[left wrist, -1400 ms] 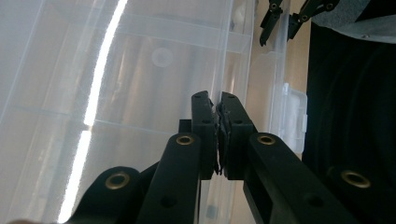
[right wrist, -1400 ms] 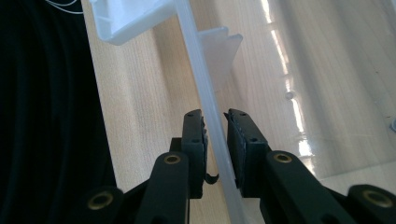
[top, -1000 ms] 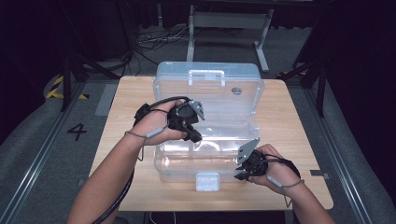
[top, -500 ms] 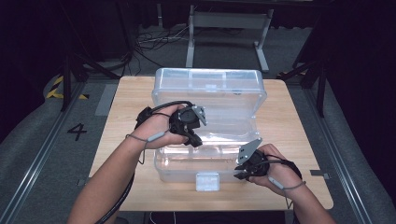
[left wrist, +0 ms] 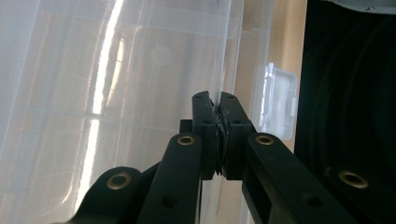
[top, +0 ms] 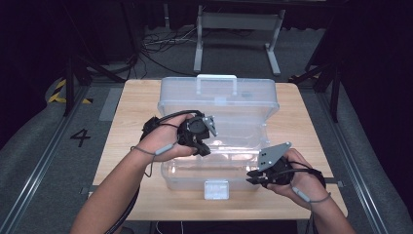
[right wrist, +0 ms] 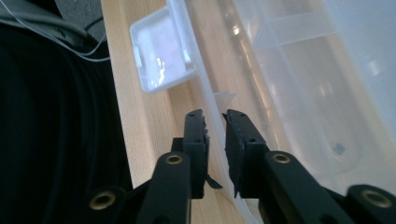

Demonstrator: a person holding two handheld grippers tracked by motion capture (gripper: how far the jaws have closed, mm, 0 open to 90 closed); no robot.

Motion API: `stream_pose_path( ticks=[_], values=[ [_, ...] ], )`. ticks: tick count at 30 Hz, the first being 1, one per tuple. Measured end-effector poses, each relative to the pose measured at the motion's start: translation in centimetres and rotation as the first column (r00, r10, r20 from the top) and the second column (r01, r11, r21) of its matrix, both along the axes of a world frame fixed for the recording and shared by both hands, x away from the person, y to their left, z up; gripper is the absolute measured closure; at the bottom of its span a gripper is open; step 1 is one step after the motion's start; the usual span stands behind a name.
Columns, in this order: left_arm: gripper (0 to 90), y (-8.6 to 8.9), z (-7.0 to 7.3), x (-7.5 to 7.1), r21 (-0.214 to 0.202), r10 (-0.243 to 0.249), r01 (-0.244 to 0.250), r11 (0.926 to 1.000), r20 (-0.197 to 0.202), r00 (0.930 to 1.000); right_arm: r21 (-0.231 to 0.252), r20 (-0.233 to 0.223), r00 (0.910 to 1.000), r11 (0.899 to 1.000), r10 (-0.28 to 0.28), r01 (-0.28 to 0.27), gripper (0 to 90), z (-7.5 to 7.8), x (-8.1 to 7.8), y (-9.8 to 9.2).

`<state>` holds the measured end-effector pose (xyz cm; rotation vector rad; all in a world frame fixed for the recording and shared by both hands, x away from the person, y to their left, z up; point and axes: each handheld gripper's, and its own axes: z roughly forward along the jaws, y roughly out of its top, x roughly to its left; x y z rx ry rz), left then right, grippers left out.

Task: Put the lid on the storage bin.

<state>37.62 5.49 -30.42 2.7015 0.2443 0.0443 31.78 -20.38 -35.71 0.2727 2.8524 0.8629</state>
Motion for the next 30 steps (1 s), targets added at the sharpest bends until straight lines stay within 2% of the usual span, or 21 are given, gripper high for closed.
stream_pose_path(
  ticks=[4,7,10,13,14,17,18,19,20,23,25,26,27,30],
  values=[
    [87.2,0.1,0.0,0.0,-0.003,-0.003,0.003,1.0000,0.003,1.0000,0.091,0.001,0.9996,0.995,-0.029,0.029,87.2,1.1,0.1,-1.2],
    [87.1,0.0,-0.1,-0.1,-0.004,-0.003,0.003,1.0000,0.006,1.0000,0.135,-0.001,0.9987,0.990,-0.051,0.050,88.5,1.4,0.2,-1.9],
    [87.1,0.0,-0.1,-0.1,-0.003,-0.001,0.001,1.0000,0.007,1.0000,0.180,-0.006,0.9968,0.981,-0.079,0.079,89.7,1.8,0.4,-2.6],
    [87.2,0.1,-0.1,-0.1,-0.002,-0.001,0.002,1.0000,0.007,1.0000,0.253,-0.013,0.9923,0.960,-0.123,0.122,90.0,2.1,0.7,-3.5],
    [87.2,0.1,-0.1,-0.1,-0.002,-0.001,0.002,1.0000,0.007,1.0000,0.253,-0.013,0.9923,0.960,-0.123,0.122,90.0,2.1,0.7,-3.5],
    [87.2,0.1,-0.1,-0.2,0.000,-0.004,0.004,1.0000,0.012,0.9999,0.328,-0.009,0.9847,0.930,-0.174,0.167,90.0,2.3,1.1,-4.3],
    [87.2,0.1,-0.1,-0.2,-0.001,-0.004,0.004,1.0000,0.012,0.9999,0.358,-0.004,0.9805,0.915,-0.196,0.185,90.0,2.4,1.2,-4.7],
    [87.2,0.1,-0.1,-0.2,-0.002,-0.005,0.005,1.0000,0.011,0.9999,0.376,-0.005,0.9771,0.905,-0.213,0.199,90.0,2.5,1.3,-4.9],
    [87.2,0.1,-0.2,-0.2,-0.006,-0.002,0.002,1.0000,0.009,1.0000,0.388,-0.002,0.9737,0.897,-0.228,0.211,90.0,2.5,1.4,-5.2],
    [87.2,0.2,-0.2,-0.2,-0.006,-0.005,0.005,1.0000,0.006,1.0000,0.438,-0.005,0.9638,0.866,-0.266,0.241,90.0,2.6,1.7,-6.0],
    [87.2,0.2,-0.2,-0.2,-0.004,-0.004,0.004,1.0000,0.007,1.0000,0.481,-0.012,0.9555,0.836,-0.295,0.264,90.0,2.5,2.0,-6.6],
    [87.1,0.2,-0.2,-0.3,-0.005,-0.004,0.004,1.0000,0.008,1.0000,0.492,-0.013,0.9528,0.828,-0.303,0.270,90.0,2.5,2.2,-6.8],
    [87.1,0.2,-0.2,-0.3,-0.010,0.000,0.000,1.0000,0.008,1.0000,0.511,-0.016,0.9475,0.812,-0.319,0.282,90.0,2.4,2.4,-7.1],
    [87.1,0.3,-0.3,-0.4,-0.015,0.006,-0.006,0.9999,0.011,0.9999,0.545,-0.030,0.9392,0.782,-0.342,0.302,90.0,2.3,2.7,-7.6]
  ],
)
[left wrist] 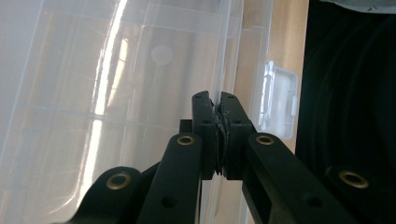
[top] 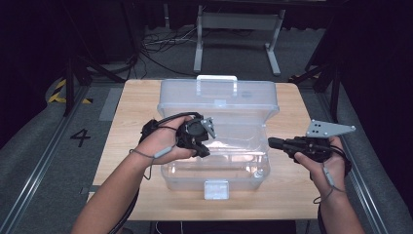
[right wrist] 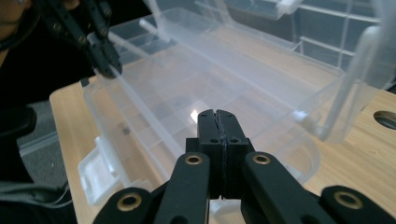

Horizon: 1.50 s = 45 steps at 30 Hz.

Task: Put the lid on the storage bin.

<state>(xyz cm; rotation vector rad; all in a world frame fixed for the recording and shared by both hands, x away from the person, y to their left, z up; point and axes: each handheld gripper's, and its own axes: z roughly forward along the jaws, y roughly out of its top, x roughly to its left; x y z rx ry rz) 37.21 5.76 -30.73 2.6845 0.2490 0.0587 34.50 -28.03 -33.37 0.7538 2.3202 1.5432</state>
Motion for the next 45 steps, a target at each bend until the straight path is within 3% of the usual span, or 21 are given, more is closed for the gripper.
stream_pose_path(
  ticks=[8,11,13,14,18,19,26,30,31,32,33,35,37,39,41,43,45],
  values=[
    [86.3,0.5,-0.3,-0.5,-0.029,0.013,-0.013,0.9995,0.003,0.9999,0.052,0.000,0.9999,0.999,-0.015,0.015,90.0,0.0,0.7,-0.3],
    [76.7,1.1,-0.2,-0.8,-0.060,0.026,-0.025,0.9979,0.006,0.9997,0.067,0.002,0.9998,0.998,-0.022,0.022,90.0,-0.1,0.9,-0.3],
    [75.4,2.7,0.2,-1.7,-0.133,0.050,-0.046,0.9900,0.020,0.9986,0.086,-0.004,0.9993,0.996,-0.038,0.039,90.0,-0.2,1.3,-0.4],
    [75.4,2.7,0.2,-1.7,-0.133,0.050,-0.046,0.9900,0.020,0.9986,0.086,-0.004,0.9993,0.996,-0.038,0.039,90.0,-0.2,1.3,-0.4],
    [77.0,5.2,0.1,-2.9,-0.213,0.074,-0.069,0.9747,0.016,0.9971,0.080,-0.043,0.9985,0.996,-0.035,0.038,90.0,-0.5,1.6,-0.4],
    [77.9,5.2,0.1,-2.9,-0.213,0.074,-0.069,0.9747,0.016,0.9971,0.086,-0.039,0.9986,0.996,-0.034,0.038,90.0,-0.5,1.6,-0.3],
    [77.9,8.2,-0.1,-3.5,-0.277,0.136,-0.131,0.9518,-0.002,0.9908,0.063,-0.032,0.9986,0.997,-0.041,0.043,90.0,-0.4,1.4,-0.2],
    [77.7,9.7,-0.4,-3.2,-0.307,0.180,-0.176,0.9354,-0.016,0.9835,0.057,-0.028,0.9987,0.997,-0.042,0.044,90.0,-0.3,1.4,-0.2],
    [77.7,9.7,-0.4,-3.2,-0.307,0.180,-0.176,0.9354,-0.016,0.9835,0.057,-0.028,0.9987,0.997,-0.042,0.044,90.0,-0.3,1.4,-0.2],
    [77.7,10.3,-0.4,-3.2,-0.318,0.193,-0.190,0.9287,-0.023,0.9809,0.053,-0.026,0.9987,0.998,-0.043,0.044,90.0,-0.3,1.3,-0.2],
    [77.7,10.3,-0.4,-3.2,-0.318,0.193,-0.190,0.9287,-0.023,0.9809,0.053,-0.026,0.9987,0.998,-0.043,0.044,90.0,-0.3,1.3,-0.2],
    [77.3,10.9,-0.5,-3.2,-0.331,0.211,-0.208,0.9203,-0.027,0.9770,0.047,-0.025,0.9987,0.998,-0.044,0.045,90.0,-0.3,1.3,-0.2],
    [77.3,11.4,-0.7,-3.1,-0.330,0.241,-0.236,0.9139,-0.027,0.9701,0.043,-0.023,0.9988,0.998,-0.043,0.044,90.0,-0.2,1.3,-0.2],
    [77.3,12.0,-0.9,-3.1,-0.337,0.272,-0.269,0.9023,-0.041,0.9615,0.042,-0.018,0.9988,0.998,-0.046,0.047,90.0,-0.2,1.2,-0.3],
    [77.2,12.2,-1.0,-3.0,-0.331,0.285,-0.282,0.9003,-0.043,0.9577,0.037,-0.017,0.9988,0.998,-0.046,0.047,90.0,-0.1,1.2,-0.3],
    [76.9,12.9,-1.2,-2.9,-0.325,0.328,-0.324,0.8884,-0.045,0.9436,0.033,-0.015,0.9988,0.998,-0.047,0.047,90.0,-0.1,1.2,-0.3],
    [76.5,13.1,-1.2,-2.9,-0.327,0.335,-0.332,0.8848,-0.049,0.9410,0.032,-0.014,0.9988,0.998,-0.046,0.047,90.0,-0.1,1.2,-0.3]
  ],
)
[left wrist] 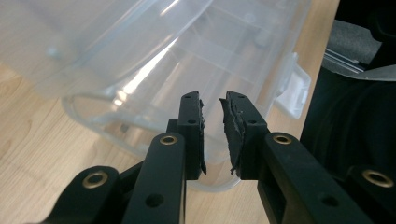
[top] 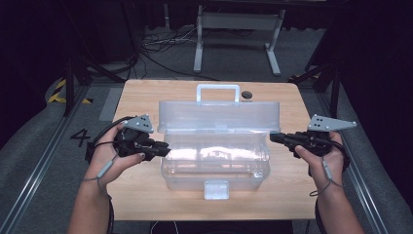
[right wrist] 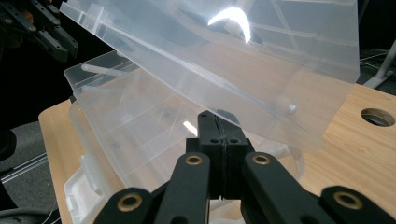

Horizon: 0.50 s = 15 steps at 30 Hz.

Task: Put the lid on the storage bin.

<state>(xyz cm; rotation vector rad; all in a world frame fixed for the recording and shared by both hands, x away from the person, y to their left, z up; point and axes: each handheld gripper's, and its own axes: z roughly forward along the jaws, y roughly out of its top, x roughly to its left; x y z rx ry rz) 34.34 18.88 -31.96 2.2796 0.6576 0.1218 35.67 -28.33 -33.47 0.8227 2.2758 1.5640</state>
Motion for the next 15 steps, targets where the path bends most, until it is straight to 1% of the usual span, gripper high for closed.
stream_pose_path(
  ticks=[2,4,5,7,9,15],
  values=[
    [76.0,0.4,-0.1,0.1,-0.002,0.016,-0.016,0.9999,0.000,0.9999,-0.001,-0.001,1.0000,1.000,0.002,-0.002,90.0,0.0,0.0,0.0],
    [72.1,0.8,-0.3,0.2,-0.009,0.045,-0.045,0.9989,0.004,0.9990,-0.001,-0.001,1.0000,1.000,0.002,-0.002,90.0,0.0,0.0,0.0],
    [71.2,1.0,-0.5,0.3,-0.010,0.061,-0.061,0.9981,-0.001,0.9982,-0.001,-0.001,1.0000,1.000,0.003,-0.003,90.0,0.0,0.0,0.0],
    [71.5,1.3,-0.8,0.5,-0.002,0.064,-0.064,0.9979,-0.018,0.9978,-0.005,0.000,1.0000,1.000,0.002,-0.002,90.0,0.0,-0.1,0.0],
    [71.3,1.5,-1.0,0.6,-0.001,0.073,-0.073,0.9973,-0.020,0.9971,-0.005,0.000,1.0000,1.000,0.003,-0.003,90.0,0.0,-0.1,0.0],
    [70.7,2.2,-1.4,0.9,0.004,0.091,-0.091,0.9958,-0.044,0.9949,-0.015,-0.009,0.9999,1.000,0.009,-0.009,90.0,0.0,-0.2,0.0]
  ],
)
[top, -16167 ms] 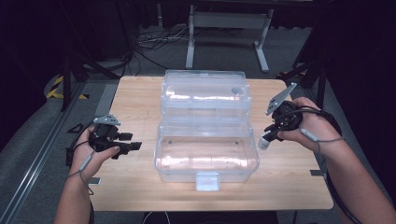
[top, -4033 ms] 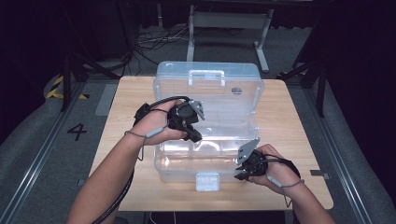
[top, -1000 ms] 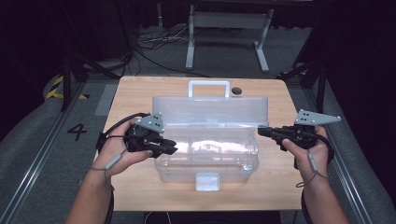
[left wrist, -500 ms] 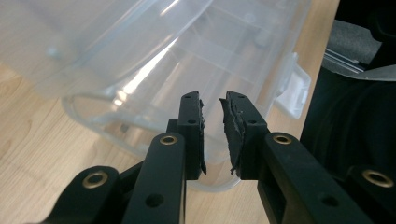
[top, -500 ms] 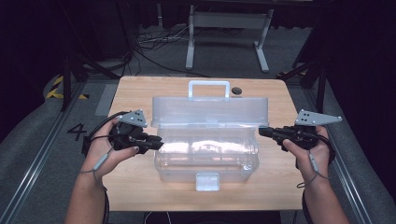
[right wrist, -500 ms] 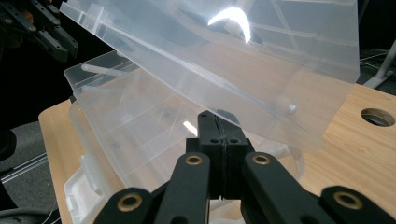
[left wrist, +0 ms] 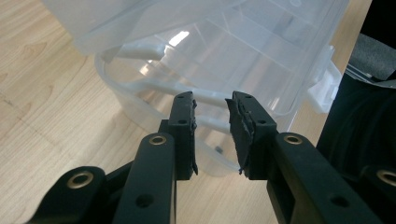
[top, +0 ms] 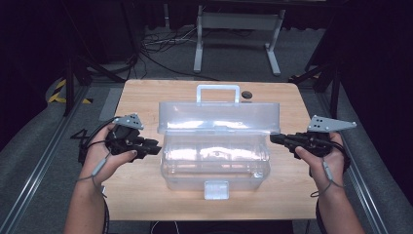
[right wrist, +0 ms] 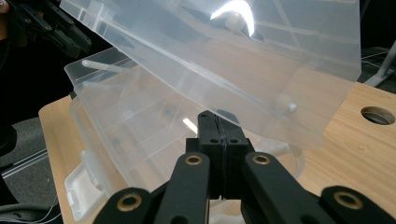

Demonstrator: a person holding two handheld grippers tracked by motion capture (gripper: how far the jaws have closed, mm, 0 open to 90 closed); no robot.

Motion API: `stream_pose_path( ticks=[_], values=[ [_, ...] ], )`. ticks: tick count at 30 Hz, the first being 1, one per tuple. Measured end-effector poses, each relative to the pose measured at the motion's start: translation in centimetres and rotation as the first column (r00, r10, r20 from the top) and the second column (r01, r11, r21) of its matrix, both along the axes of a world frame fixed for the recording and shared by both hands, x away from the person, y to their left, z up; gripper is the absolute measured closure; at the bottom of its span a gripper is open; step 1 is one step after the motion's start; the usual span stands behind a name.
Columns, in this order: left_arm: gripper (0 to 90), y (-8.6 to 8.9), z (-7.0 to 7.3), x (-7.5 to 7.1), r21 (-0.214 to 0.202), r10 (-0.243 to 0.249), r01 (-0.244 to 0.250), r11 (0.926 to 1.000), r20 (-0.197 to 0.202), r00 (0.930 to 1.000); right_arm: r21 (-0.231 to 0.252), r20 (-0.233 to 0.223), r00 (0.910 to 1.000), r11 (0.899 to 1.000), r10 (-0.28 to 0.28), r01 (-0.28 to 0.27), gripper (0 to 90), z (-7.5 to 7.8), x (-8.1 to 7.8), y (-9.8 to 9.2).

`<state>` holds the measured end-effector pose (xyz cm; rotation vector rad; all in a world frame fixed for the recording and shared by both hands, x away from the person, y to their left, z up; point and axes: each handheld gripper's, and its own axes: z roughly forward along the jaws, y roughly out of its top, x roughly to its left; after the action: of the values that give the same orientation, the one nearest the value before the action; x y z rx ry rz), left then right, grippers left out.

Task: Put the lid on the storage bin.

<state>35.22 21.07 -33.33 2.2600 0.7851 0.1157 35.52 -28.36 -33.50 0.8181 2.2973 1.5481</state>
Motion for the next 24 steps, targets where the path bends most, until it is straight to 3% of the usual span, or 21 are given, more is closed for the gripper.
stream_pose_path(
  ticks=[7,8,19,24],
  values=[
    [69.5,0.9,-0.8,0.7,0.052,0.070,-0.069,0.9963,-0.017,0.9974,-0.012,-0.003,1.0000,1.000,0.003,-0.003,90.0,0.0,-0.1,0.0],
    [68.9,1.0,-1.1,1.0,0.076,0.101,-0.099,0.9922,-0.022,0.9946,-0.014,-0.003,1.0000,1.000,0.004,-0.004,90.0,-0.1,-0.2,0.0],
    [67.5,1.6,-2.5,2.4,0.091,0.118,-0.111,0.9896,-0.073,0.9903,-0.030,-0.016,0.9998,0.999,0.012,-0.012,90.0,-0.3,-0.4,0.0],
    [66.6,1.9,-3.4,3.0,0.116,0.144,-0.134,0.9841,-0.087,0.9857,-0.048,-0.019,0.9996,0.999,0.022,-0.023,90.0,-0.4,-0.6,0.0]
  ],
)
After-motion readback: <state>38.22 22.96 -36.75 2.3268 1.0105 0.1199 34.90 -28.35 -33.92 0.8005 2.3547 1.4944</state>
